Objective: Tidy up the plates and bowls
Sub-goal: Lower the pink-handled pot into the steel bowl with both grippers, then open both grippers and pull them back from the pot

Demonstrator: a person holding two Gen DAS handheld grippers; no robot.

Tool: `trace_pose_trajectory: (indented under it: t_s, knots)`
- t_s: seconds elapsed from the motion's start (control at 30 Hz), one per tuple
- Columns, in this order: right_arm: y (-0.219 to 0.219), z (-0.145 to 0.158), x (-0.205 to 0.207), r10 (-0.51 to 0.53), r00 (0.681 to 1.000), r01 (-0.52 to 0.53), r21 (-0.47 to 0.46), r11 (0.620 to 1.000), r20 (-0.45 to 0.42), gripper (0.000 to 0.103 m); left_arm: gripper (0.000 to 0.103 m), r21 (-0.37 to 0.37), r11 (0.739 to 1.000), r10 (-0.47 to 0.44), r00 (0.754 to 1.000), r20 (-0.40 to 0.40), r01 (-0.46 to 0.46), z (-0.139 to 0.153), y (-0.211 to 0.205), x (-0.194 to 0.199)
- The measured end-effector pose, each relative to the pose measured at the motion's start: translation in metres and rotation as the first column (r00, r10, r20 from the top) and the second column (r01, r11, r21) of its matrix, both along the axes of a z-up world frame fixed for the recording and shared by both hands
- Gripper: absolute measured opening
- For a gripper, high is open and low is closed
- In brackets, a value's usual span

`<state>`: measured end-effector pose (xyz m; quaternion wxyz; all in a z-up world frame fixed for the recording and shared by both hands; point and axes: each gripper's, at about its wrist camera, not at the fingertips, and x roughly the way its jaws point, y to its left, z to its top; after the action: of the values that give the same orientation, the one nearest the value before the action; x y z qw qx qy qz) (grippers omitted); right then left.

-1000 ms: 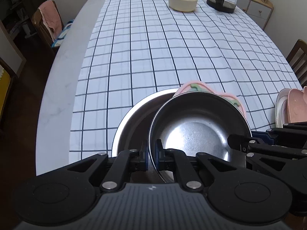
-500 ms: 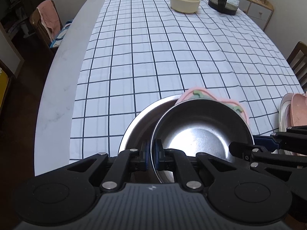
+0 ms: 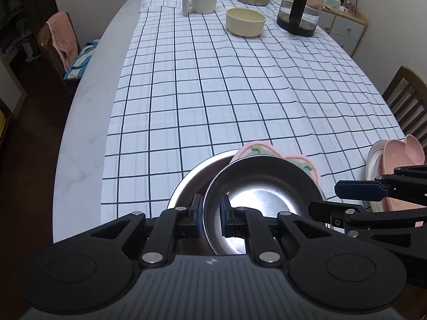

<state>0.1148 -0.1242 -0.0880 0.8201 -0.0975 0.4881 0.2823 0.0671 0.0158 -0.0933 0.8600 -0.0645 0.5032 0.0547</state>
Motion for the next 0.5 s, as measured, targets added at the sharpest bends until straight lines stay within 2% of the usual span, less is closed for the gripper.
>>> trace_pose_trajectory:
  t_s: [0.07,0.13,0.2,0.37,0.5]
  knots:
    - [-0.002,0.006,0.000,0.008,1.000,-0.008,0.012,1.000,0.008,0.039,0.023,-0.008,1.000,0.003,1.000,0.014,-0.003,0.005,0.000,-0.001]
    - [-0.003,0.012,0.001,0.012,1.000,-0.012,0.025,1.000,0.014,0.043,0.040,-0.007,1.000,0.009,0.999,0.035,-0.008,0.010,-0.001,-0.001]
    - [-0.007,0.017,0.004,0.015,1.000,-0.015,0.044,0.999,0.012,0.045,0.050,-0.001,1.000,0.009,0.998,0.055,-0.009,0.016,-0.003,0.000]
    - [-0.014,0.030,0.014,0.018,1.000,-0.020,0.065,0.998,0.026,0.051,0.052,0.010,1.000,0.003,0.995,0.097,-0.004,0.033,-0.008,0.010]
    - [-0.020,0.047,0.027,0.016,0.998,-0.021,0.085,0.996,0.060,0.066,0.065,0.020,1.000,-0.005,0.989,0.147,0.002,0.050,-0.012,0.020]
